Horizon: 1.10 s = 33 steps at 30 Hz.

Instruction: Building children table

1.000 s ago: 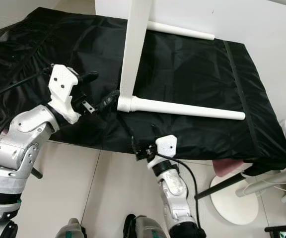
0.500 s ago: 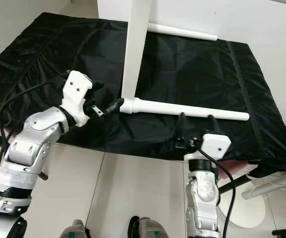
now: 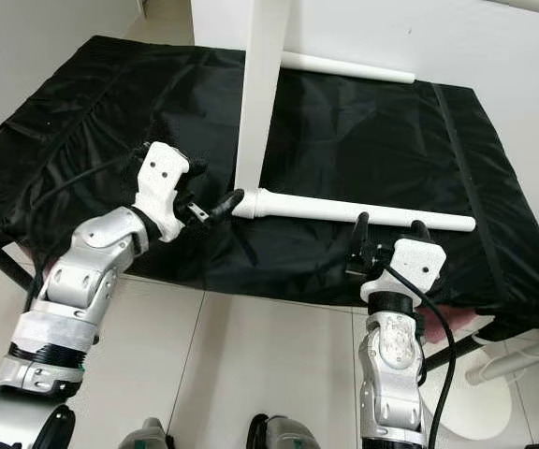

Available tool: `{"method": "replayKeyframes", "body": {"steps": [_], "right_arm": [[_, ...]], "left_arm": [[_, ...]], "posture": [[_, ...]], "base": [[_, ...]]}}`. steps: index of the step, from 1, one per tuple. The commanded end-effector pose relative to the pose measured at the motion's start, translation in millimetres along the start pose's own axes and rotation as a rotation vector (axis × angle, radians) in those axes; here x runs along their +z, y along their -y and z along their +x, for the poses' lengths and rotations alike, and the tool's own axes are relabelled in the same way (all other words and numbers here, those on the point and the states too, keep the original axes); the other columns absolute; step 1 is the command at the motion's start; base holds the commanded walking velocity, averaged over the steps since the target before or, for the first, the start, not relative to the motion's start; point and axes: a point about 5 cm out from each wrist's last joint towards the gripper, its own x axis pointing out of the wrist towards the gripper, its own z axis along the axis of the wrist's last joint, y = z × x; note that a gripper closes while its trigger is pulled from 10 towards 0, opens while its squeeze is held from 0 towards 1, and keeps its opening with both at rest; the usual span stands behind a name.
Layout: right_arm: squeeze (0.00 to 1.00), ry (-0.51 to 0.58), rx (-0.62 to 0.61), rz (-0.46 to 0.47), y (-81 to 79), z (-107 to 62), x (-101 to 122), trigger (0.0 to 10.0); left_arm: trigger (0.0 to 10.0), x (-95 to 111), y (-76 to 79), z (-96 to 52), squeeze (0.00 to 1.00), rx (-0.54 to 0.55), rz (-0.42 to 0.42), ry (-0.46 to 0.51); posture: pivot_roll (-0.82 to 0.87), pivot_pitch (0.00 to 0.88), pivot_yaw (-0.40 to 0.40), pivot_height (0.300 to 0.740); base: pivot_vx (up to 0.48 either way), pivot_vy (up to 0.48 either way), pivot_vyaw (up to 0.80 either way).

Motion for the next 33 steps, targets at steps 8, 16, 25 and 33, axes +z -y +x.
{"method": "replayKeyframes", "body": {"steps": [8,16,25,33], "right_arm": [[0.0,-0.017,-0.012,-0.049,4.5,5.0,4.1,10.0],[0.0,-0.016,0.003,-0.043,8.1,1.7,4.3,10.0],[0.0,-0.036,0.038,-0.066,17.8,-9.5,-2.3,10.0],[0.0,-0.046,0.059,-0.077,14.7,-9.4,-5.1,10.0]], "left_arm": [[10.0,-1.8,-7.9,7.2,0.0,0.196,-0.003,0.015],[10.0,1.5,-5.9,2.9,0.0,0.188,-0.007,0.05],[10.0,-12.9,12.7,-14.9,0.0,0.182,0.001,0.136],[10.0,-26.4,35.8,-16.7,0.0,0.175,0.0,0.125]], "posture": [[0.01,0.0,-0.037,0.74],[0.01,0.005,-0.041,0.74],[0.01,0.011,-0.049,0.74],[0.01,0.011,-0.058,0.74]], "base": [[0.0,0.0,0.0],[0.0,-0.066,0.0],[0.0,0.0,0.0],[0.0,0.0,0.0]]}}
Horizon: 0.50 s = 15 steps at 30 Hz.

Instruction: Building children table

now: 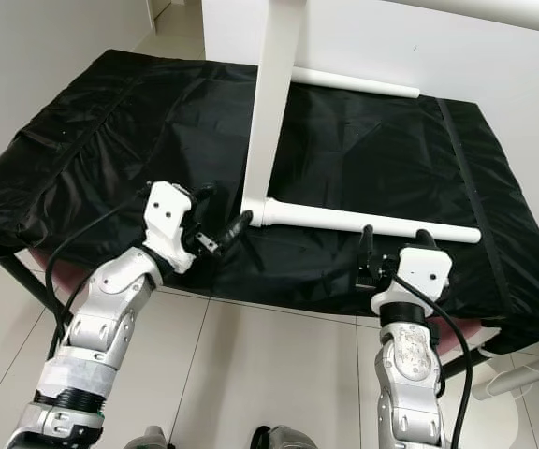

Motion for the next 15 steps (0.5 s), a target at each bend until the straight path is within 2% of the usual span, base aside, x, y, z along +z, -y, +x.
{"method": "replayKeyframes", "body": {"steps": [1,6,8,15], "right_arm": [[0.0,-0.006,0.001,-0.01,0.9,-1.1,-2.0,10.0],[0.0,-0.001,0.004,-0.015,0.8,0.0,-0.9,10.0],[0.0,0.002,0.004,-0.014,0.9,0.4,-0.3,10.0],[0.0,0.006,-0.001,-0.008,0.3,0.0,0.4,10.0]], "left_arm": [[10.0,-1.8,-3.1,0.2,0.0,0.154,0.018,-0.009],[10.0,-5.0,-0.8,4.3,0.0,0.163,0.027,-0.04],[10.0,-6.9,-2.9,8.1,0.0,0.199,0.028,-0.066],[10.0,-2.8,-7.5,18.6,0.0,0.271,-0.005,-0.047]], "posture": [[0.01,0.011,-0.058,0.74],[0.01,0.01,-0.055,0.74],[0.01,0.011,-0.053,0.74],[0.0,0.014,-0.048,0.74]], "base": [[0.0,0.0,0.0],[0.0,0.0,0.0],[0.0,0.0,0.0],[0.0,0.0,0.0]]}}
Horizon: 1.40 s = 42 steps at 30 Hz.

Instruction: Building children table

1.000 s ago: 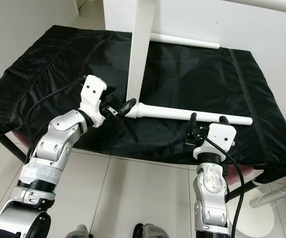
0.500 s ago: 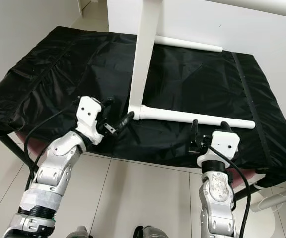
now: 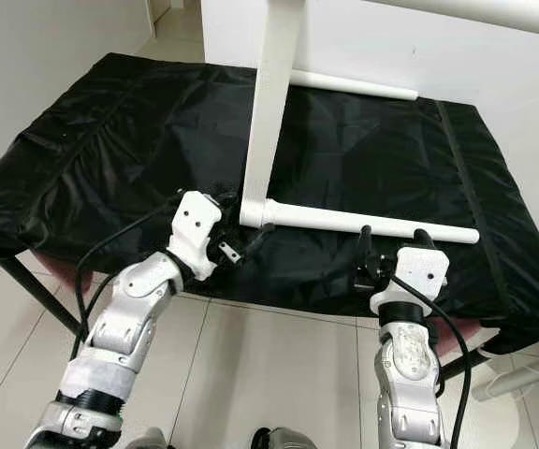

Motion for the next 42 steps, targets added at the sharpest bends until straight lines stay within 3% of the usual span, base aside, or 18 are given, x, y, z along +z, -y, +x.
{"method": "replayKeyframes", "body": {"steps": [1,2,6,9,10,14,17,22,42], "right_arm": [[0.0,0.003,-0.004,-0.003,0.7,-0.6,-0.1,10.0],[0.0,0.003,-0.007,-0.002,0.6,-0.8,0.1,10.0],[0.0,0.004,-0.011,-0.002,0.8,-0.7,0.4,10.0],[0.0,0.005,-0.015,-0.004,1.4,-0.1,0.8,10.0],[0.0,0.006,-0.017,-0.003,1.4,0.2,1.0,10.0],[0.0,0.007,-0.018,-0.005,1.3,0.5,1.4,10.0],[0.0,0.013,-0.021,-0.005,0.1,1.3,3.1,10.0],[0.0,0.015,-0.027,-0.007,-0.4,1.1,4.0,10.0],[0.0,0.018,-0.017,-0.004,-4.6,3.4,3.6,10.0]], "left_arm": [[10.0,-0.8,-13.8,1.9,0.0,0.289,-0.023,-0.008],[10.0,0.9,-12.6,4.0,1.0,0.283,-0.063,0.005],[10.0,2.8,-11.0,6.9,1.0,0.277,-0.094,0.01],[10.0,8.2,-11.8,15.8,1.0,0.322,-0.058,-0.013],[10.0,10.4,-12.5,19.0,0.0,0.339,-0.054,-0.017],[10.0,12.6,-14.2,24.1,0.0,0.368,-0.068,-0.025],[10.0,14.8,-20.1,38.1,0.0,0.459,-0.057,-0.065],[10.0,16.7,-25.9,45.2,0.0,0.529,-0.051,-0.094],[10.0,27.1,-43.2,50.2,0.0,0.611,-0.001,-0.09]], "posture": [[0.0,0.014,-0.048,0.74],[0.0,0.016,-0.047,0.74],[0.0,0.017,-0.046,0.74],[0.0,0.018,-0.046,0.74],[-0.01,0.019,-0.046,0.74],[-0.01,0.019,-0.046,0.74],[-0.02,0.022,-0.042,0.74],[-0.03,0.023,-0.035,0.74],[-0.02,0.008,-0.036,0.74]], "base": [[0.0,0.0,0.0],[0.0,0.0,0.0],[0.0,0.0,0.0],[0.0,0.0,0.0],[0.0,0.0,0.0],[0.0,0.0,0.0],[0.0,0.0,0.0],[0.0,0.0,0.0],[0.0,0.0,0.0]]}}
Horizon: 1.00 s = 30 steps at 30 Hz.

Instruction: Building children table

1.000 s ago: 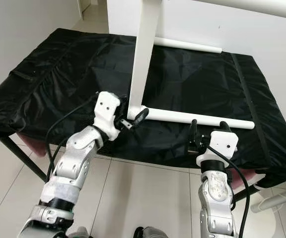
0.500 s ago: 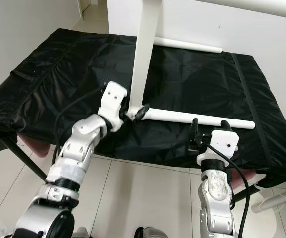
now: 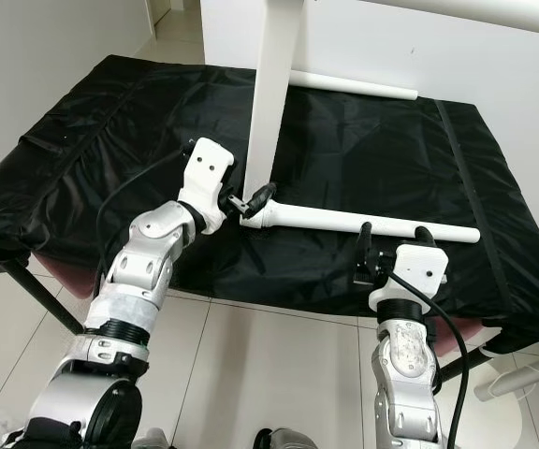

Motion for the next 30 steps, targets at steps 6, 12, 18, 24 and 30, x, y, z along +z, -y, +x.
{"method": "replayKeyframes", "body": {"steps": [6,12,18,24,30], "right_arm": [[0.0,-0.001,-0.002,0.003,-1.4,1.3,0.0,10.0],[0.0,0.001,-0.003,0.005,-2.5,3.7,0.6,10.0],[0.0,0.003,0.006,0.008,-4.5,6.7,0.9,10.0],[0.0,0.005,0.006,0.007,-4.7,8.2,1.4,10.0],[0.0,0.005,0.002,0.007,-4.5,8.2,1.5,10.0]], "left_arm": [[10.0,10.4,-14.8,7.7,0.0,0.573,-0.044,0.013],[10.0,22.1,-10.9,16.2,0.0,0.561,-0.069,0.045],[10.0,47.5,-8.4,30.7,0.0,0.559,-0.079,0.106],[10.0,63.2,0.1,38.6,0.0,0.524,-0.11,0.146],[10.0,68.1,6.3,42.3,0.0,0.508,-0.12,0.153]], "posture": [[-0.02,0.021,-0.039,0.74],[-0.01,0.025,-0.045,0.74],[-0.01,0.027,-0.049,0.74],[-0.01,0.034,-0.046,0.74],[-0.01,0.038,-0.043,0.74]], "base": [[0.0,0.0,0.0],[0.0,0.0,0.0],[0.0,0.0,0.0],[0.0,0.0,0.0],[0.0,0.0,0.0]]}}
